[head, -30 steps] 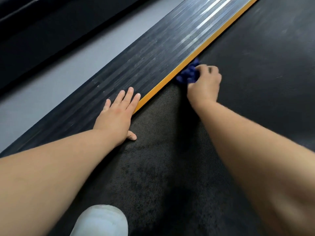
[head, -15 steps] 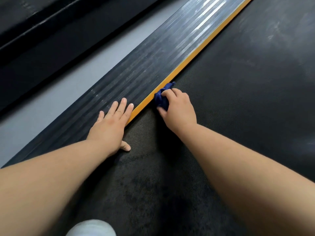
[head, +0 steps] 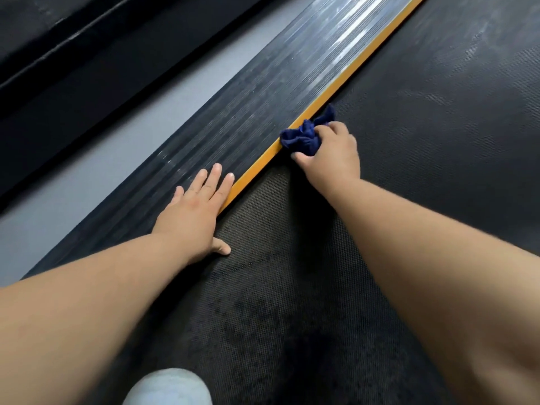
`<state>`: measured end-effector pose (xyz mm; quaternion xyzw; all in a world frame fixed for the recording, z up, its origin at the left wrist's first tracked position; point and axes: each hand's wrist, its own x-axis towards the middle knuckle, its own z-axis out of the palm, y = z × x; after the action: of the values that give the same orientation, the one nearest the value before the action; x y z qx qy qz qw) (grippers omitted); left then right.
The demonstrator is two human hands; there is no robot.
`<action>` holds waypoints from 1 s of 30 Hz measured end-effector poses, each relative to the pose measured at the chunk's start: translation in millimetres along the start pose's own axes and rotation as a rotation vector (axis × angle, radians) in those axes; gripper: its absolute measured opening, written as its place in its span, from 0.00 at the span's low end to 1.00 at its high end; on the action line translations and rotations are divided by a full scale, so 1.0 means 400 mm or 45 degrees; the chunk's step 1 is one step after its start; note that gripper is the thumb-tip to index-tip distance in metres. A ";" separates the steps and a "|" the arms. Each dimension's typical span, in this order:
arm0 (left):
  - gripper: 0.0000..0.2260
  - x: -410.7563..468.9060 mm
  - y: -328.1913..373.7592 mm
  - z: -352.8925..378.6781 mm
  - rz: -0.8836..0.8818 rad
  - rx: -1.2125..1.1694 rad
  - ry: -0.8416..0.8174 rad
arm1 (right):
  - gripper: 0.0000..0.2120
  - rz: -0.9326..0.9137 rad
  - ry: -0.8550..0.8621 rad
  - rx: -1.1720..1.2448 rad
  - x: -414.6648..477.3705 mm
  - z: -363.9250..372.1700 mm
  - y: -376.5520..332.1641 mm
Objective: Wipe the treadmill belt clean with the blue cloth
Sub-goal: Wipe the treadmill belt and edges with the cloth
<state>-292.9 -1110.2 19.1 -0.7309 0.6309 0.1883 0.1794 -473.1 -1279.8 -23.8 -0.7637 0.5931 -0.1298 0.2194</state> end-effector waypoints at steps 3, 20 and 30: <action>0.55 -0.027 -0.011 0.021 -0.063 -0.033 0.067 | 0.16 -0.007 0.053 0.086 -0.010 0.016 -0.017; 0.25 -0.060 -0.101 0.094 -0.146 -0.520 0.065 | 0.10 0.129 0.132 0.242 -0.044 0.015 -0.035; 0.24 -0.133 -0.087 0.092 -0.228 -0.451 0.200 | 0.12 -0.583 -0.208 0.107 -0.224 0.083 -0.116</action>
<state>-267.4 -1041.3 15.0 -0.8167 0.5326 0.2219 0.0145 -442.1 -1178.3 -24.5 -0.8764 0.3790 -0.1384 0.2629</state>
